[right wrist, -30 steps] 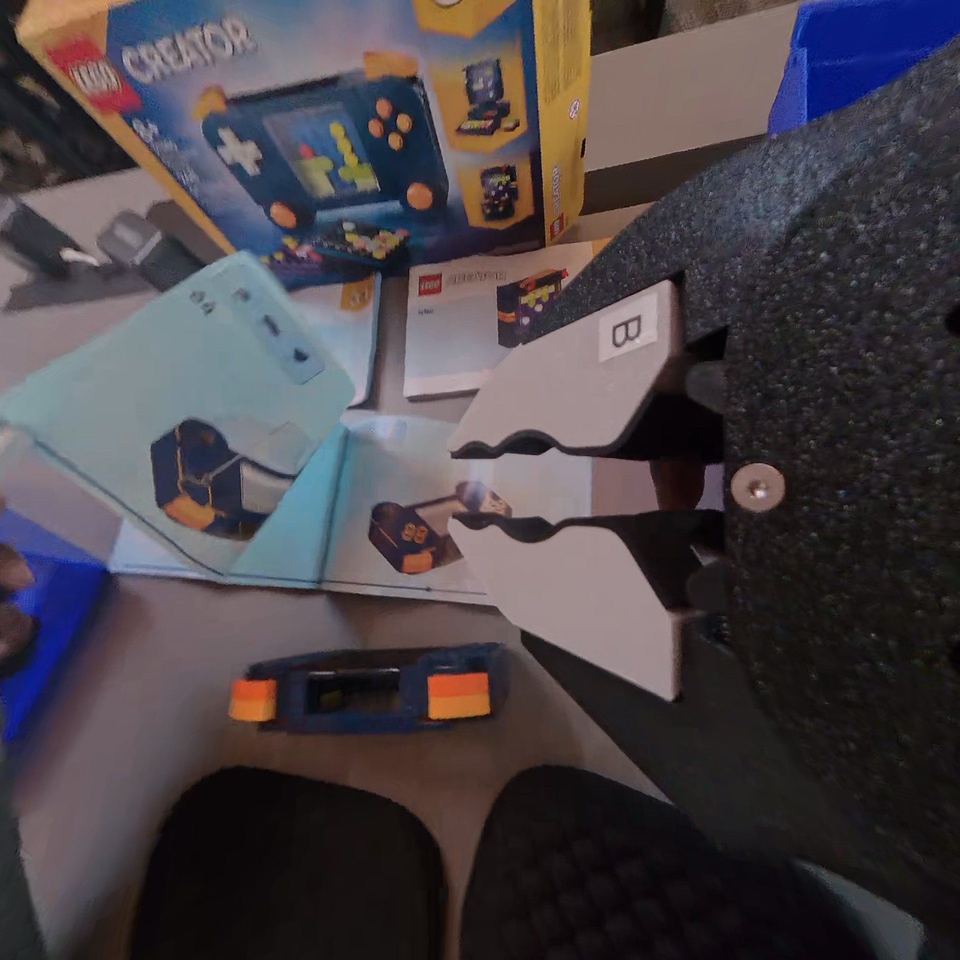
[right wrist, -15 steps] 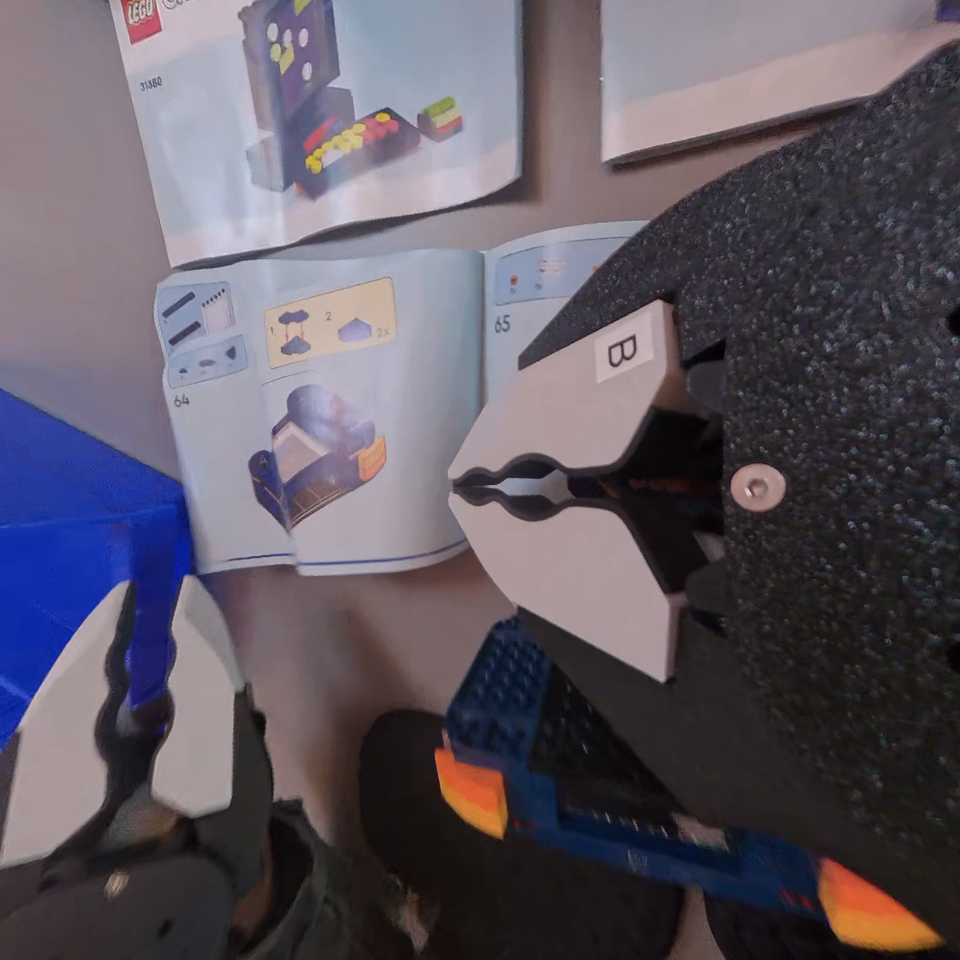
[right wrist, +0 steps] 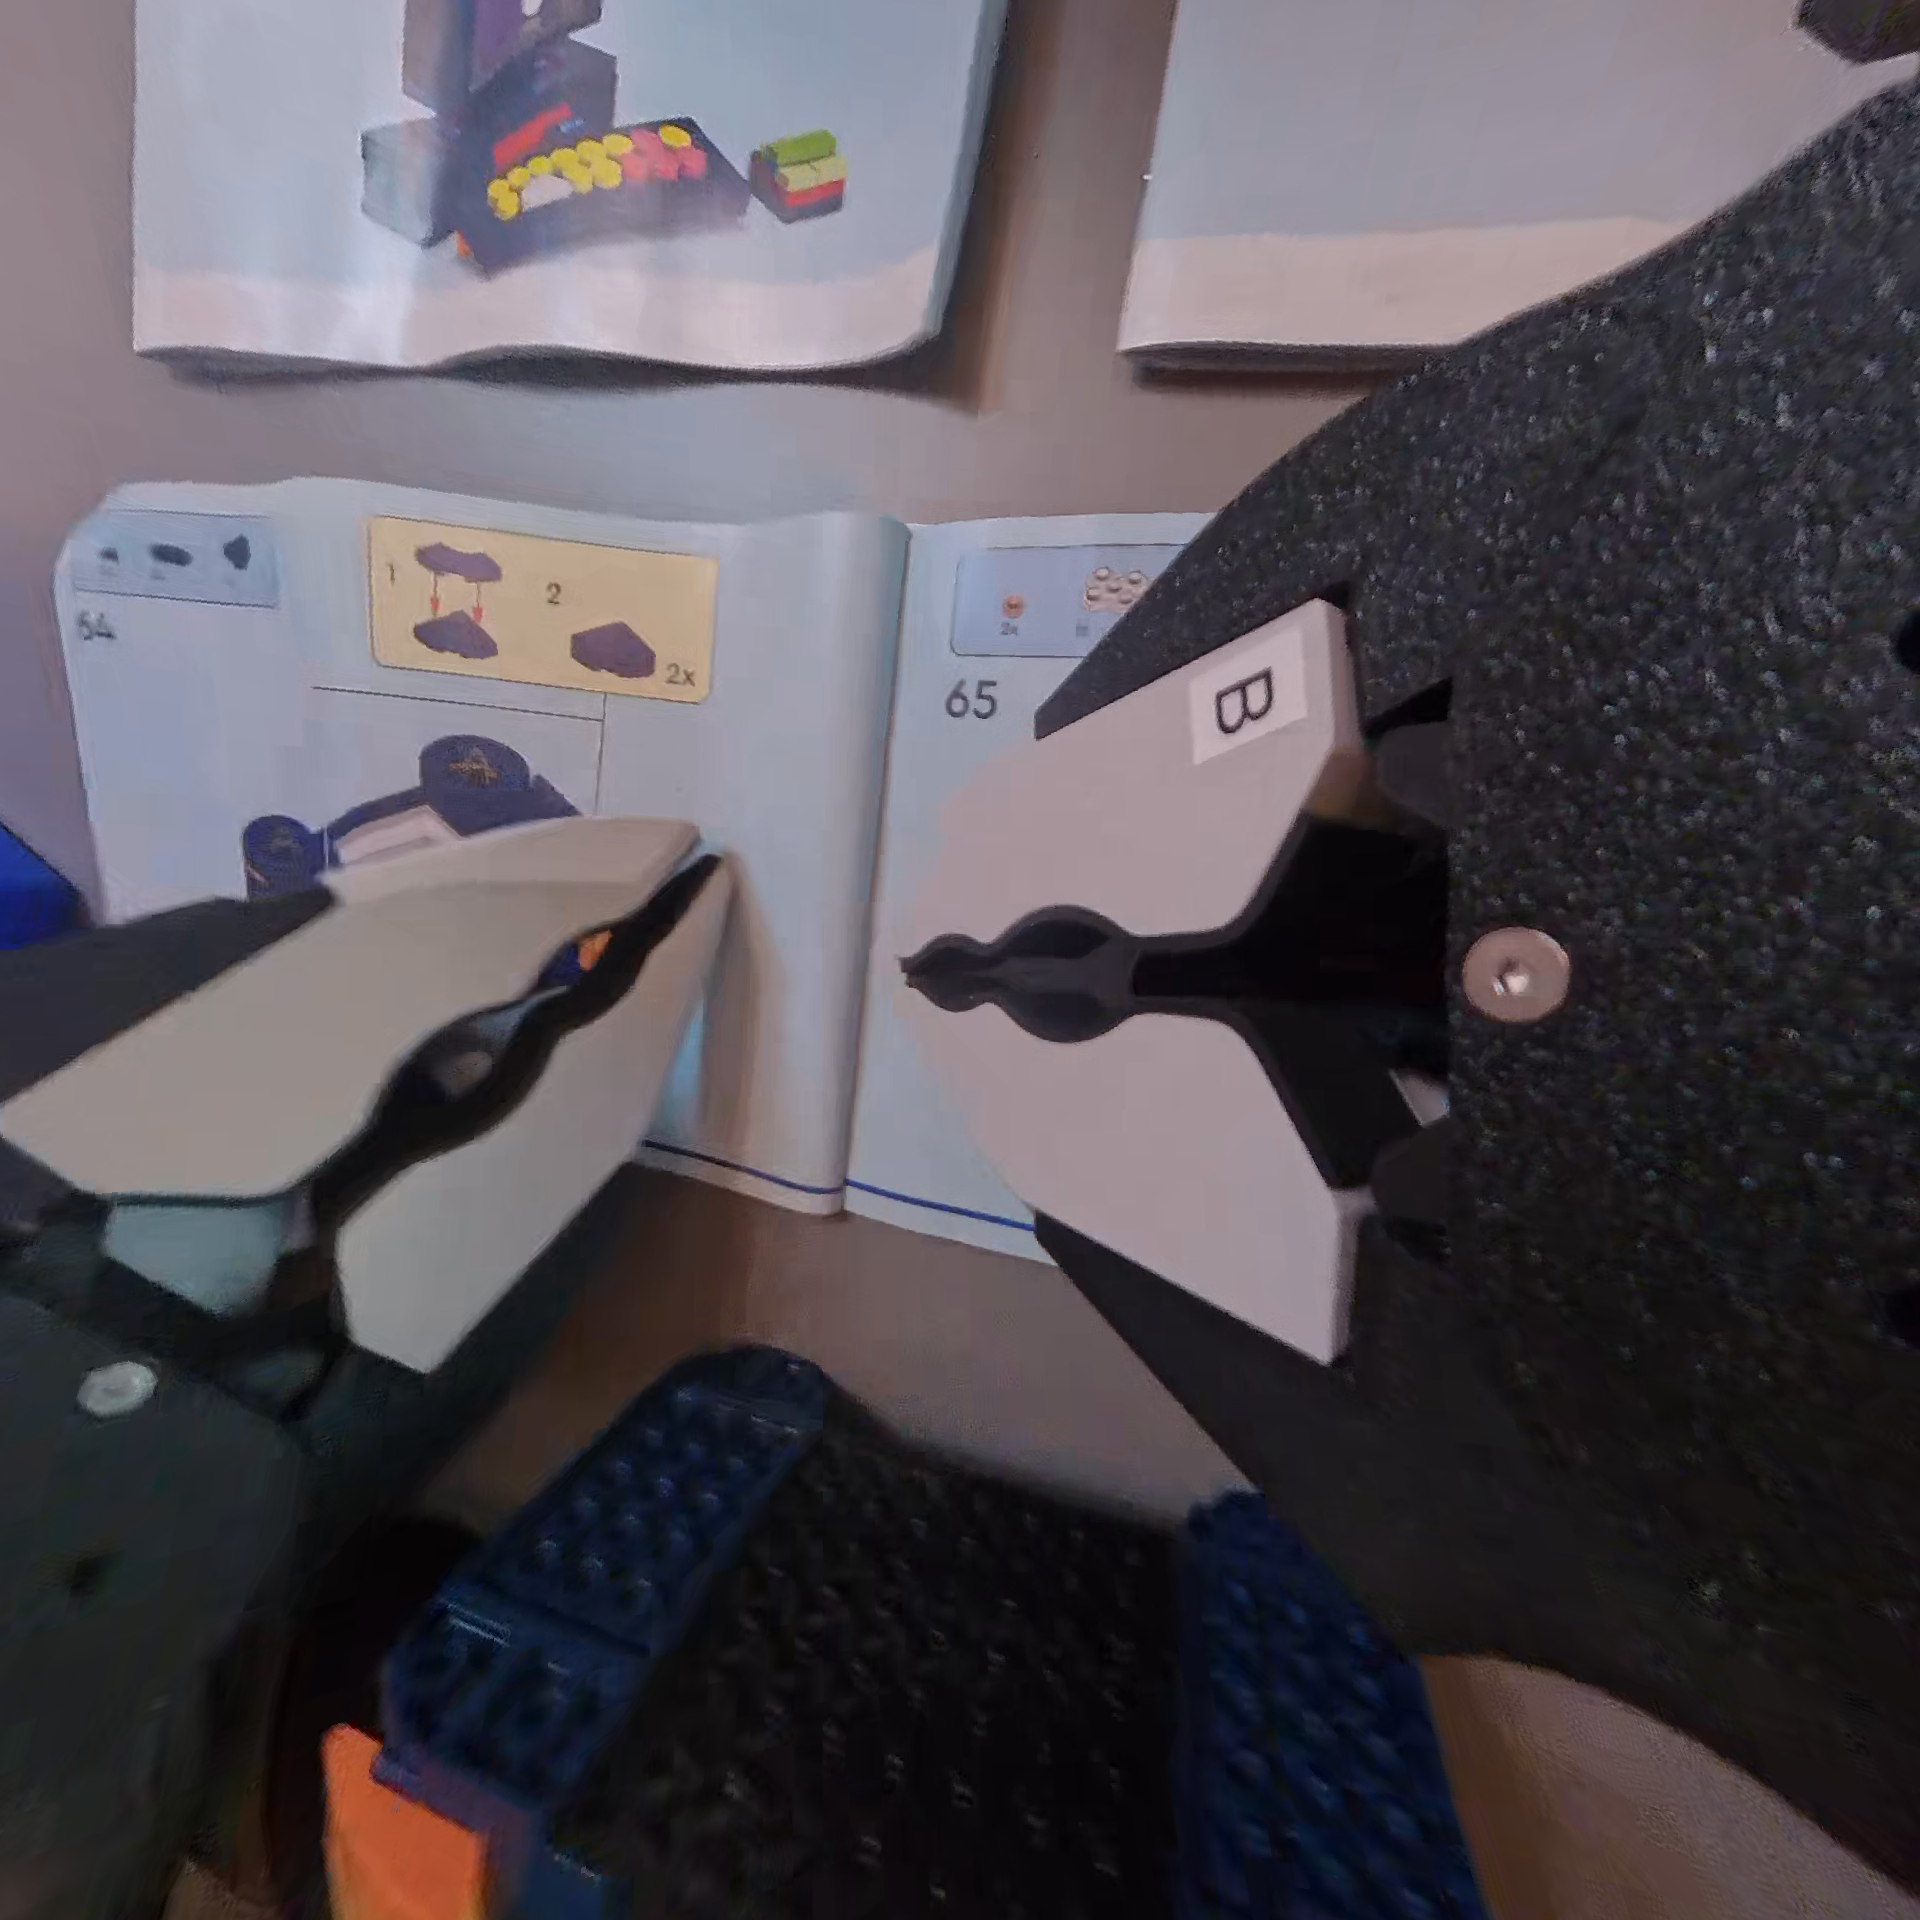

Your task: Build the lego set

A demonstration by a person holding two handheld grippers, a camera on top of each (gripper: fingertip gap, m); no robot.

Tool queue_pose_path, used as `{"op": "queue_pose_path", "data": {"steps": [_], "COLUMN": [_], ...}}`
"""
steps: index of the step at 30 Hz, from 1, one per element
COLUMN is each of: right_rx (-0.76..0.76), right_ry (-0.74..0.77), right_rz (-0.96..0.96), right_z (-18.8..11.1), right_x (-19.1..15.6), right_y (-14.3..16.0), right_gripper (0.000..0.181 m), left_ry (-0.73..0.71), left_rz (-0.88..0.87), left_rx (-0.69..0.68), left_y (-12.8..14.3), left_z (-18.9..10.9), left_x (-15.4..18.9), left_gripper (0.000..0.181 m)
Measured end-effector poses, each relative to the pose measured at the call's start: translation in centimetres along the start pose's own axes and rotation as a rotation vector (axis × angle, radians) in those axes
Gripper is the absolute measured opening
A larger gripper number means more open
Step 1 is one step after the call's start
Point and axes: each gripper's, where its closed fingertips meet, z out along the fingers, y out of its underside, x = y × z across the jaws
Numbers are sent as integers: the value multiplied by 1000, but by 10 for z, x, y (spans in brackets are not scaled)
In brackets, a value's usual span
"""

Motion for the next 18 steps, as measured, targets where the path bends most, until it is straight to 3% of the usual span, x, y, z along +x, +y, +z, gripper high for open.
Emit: {"op": "queue_pose_path", "data": {"steps": [6, 8, 10, 13, 15, 18], "right_rx": [-25, 63, 140, -33, 39, 95], "right_ry": [-8, -20, -197, -382, -479, -392], "right_rz": [16, 132, 303, 579, 737, 761], "right_z": [-10, -9, -7, 15, 15, 16], "right_x": [1, 3, -12, -20, -17, -5], "right_y": [4, -19, -40, -15, -23, -24], "right_gripper": [0, 0, 0, 0, 0, 0], "left_ry": [-94, -99, -82, -34, -9, 35], "left_rz": [-48, -79, -111, -170, -215, -311], "left_rx": [62, 76, 81, 99, 98, 89], "left_y": [9, 9, 9, 10, 13, 20], "left_z": [-7, -7, -7, -7, -8, -10], "left_x": [-1, 0, 0, 0, -1, -4], "left_gripper": [0, 0, 0, 0, 0, 0]}}
